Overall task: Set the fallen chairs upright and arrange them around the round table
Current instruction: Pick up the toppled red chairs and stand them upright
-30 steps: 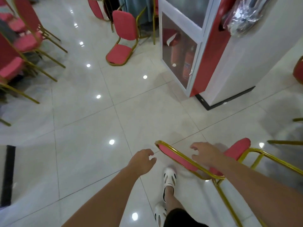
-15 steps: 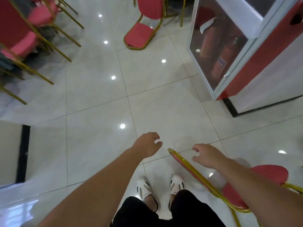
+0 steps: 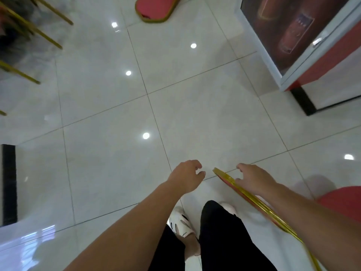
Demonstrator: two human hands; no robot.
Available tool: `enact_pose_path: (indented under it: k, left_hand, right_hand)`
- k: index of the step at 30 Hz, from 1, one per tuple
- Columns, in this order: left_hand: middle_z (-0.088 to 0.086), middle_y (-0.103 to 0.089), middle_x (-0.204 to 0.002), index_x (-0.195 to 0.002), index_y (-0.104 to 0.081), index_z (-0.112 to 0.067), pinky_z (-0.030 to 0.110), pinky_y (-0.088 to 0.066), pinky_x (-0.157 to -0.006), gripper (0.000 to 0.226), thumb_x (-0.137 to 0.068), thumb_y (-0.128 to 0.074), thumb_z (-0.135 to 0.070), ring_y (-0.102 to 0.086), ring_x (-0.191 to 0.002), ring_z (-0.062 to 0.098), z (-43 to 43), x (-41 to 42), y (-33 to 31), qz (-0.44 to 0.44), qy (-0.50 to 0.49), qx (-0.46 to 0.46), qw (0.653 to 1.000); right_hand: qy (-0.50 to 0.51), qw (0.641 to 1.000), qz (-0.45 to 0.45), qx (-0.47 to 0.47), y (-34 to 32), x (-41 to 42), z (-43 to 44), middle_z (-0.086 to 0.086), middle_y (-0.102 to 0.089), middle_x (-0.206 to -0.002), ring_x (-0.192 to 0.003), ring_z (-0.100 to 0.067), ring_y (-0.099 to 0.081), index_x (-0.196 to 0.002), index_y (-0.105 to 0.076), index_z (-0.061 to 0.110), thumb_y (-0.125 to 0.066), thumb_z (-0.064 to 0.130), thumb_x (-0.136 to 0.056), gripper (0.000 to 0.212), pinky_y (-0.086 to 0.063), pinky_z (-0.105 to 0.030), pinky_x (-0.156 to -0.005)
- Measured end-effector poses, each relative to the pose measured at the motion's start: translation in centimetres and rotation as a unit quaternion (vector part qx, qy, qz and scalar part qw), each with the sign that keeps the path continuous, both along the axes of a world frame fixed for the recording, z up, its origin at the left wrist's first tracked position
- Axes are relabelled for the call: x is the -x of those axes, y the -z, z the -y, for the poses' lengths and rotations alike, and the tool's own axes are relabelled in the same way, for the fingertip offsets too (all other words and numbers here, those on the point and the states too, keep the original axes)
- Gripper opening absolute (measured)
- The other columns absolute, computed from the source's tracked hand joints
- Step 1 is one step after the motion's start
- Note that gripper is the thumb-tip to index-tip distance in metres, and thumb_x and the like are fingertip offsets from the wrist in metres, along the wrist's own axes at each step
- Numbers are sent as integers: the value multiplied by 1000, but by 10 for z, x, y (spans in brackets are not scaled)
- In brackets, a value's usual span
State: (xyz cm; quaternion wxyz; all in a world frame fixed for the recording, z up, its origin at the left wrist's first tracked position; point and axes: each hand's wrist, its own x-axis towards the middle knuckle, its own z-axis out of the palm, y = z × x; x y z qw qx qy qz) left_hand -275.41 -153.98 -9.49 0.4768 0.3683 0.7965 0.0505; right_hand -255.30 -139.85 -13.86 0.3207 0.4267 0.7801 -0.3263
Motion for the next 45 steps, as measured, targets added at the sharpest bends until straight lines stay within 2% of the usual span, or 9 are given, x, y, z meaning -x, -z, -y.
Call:
enact_pose_path:
  k: [5, 11, 18, 22, 26, 31, 37, 41, 45]
  left_hand:
    - [-2, -63, -139, -139, -60, -21, 38, -48, -107, 40, -104, -55, -40, -59, -127, 20, 3, 8, 82, 16, -9, 0, 1000]
    - [0, -62, -141, -140, -60, -19, 38, -48, -107, 40, -104, -55, -38, -59, -128, 21, 8, 14, 162, 23, -1, 2, 1000]
    - [0, -62, -141, -140, -61, -19, 36, -47, -107, 40, -105, -54, -37, -58, -129, 21, 7, 10, 186, 19, 10, 2, 1000]
    - [0, -63, -139, -138, -61, -20, 34, -47, -106, 38, -105, -54, -37, -59, -127, 20, 13, 4, 155, 20, 21, -5, 1000]
    - [-5, -68, -132, -132, -66, -21, 31, -49, -102, 33, -104, -56, -35, -62, -121, 18, 13, -1, 105, 22, -10, -41, 999]
    - [-6, -66, -132, -131, -65, -24, 35, -51, -103, 33, -102, -59, -38, -62, -118, 17, 3, -16, 27, 24, 18, -42, 999]
    - [-5, -66, -130, -130, -66, -26, 29, -49, -98, 34, -99, -62, -40, -62, -118, 16, -22, -45, -65, 18, 69, -57, 996]
    - [-5, -66, -127, -121, -69, -28, 30, -51, -95, 30, -93, -69, -38, -62, -118, 17, -49, -64, -124, 30, 96, -87, 991]
    - [-13, -56, -138, -135, -62, -33, 24, -43, -95, 58, -81, -83, -43, -55, -127, 11, -82, -83, -185, 59, 155, -126, 978]
  right_hand:
    - [23, 1000, 17, 0, 84, 10, 16, -3, -60, -137, -120, -24, -60, -148, -44, 23, -61, 43, -91, 63, -47, -35, -84]
    - [32, 998, 57, -17, 172, 2, 29, -2, -59, -97, -83, -23, -58, -128, -52, 17, -68, 41, -86, 51, -43, -32, -64]
    - [55, 995, 64, -55, 206, -7, 35, 4, -60, -80, -70, -20, -60, -96, -63, 24, -62, 27, -90, 7, -36, -28, -54]
    - [53, 993, 75, -72, 176, -22, 41, 2, -61, -85, -75, -23, -59, -97, -64, 25, -62, 23, -90, 8, -42, -28, -62]
    - [21, 994, 85, -71, 130, -44, 52, 3, -60, -84, -73, -19, -61, -90, -61, 26, -61, 23, -90, 3, -35, -27, -53]
    - [22, 994, 82, -73, 40, -73, 52, 3, -61, -87, -72, -18, -59, -100, -62, 25, -65, 24, -91, 10, -40, -26, -60]
    - [25, 997, 33, -69, -89, -98, 20, 2, -64, -86, -75, -18, -63, -90, -61, 28, -65, 35, -91, 9, -45, -29, -60]
    - [37, 997, -17, -70, -173, -106, 1, 5, -63, -82, -75, -16, -63, -84, -60, 28, -62, 20, -85, 9, -50, -31, -64]
    - [45, 995, -63, -57, -247, -120, -8, 7, -63, -78, -73, -11, -63, -88, -65, 26, -64, 15, -85, 11, -55, -30, -68]
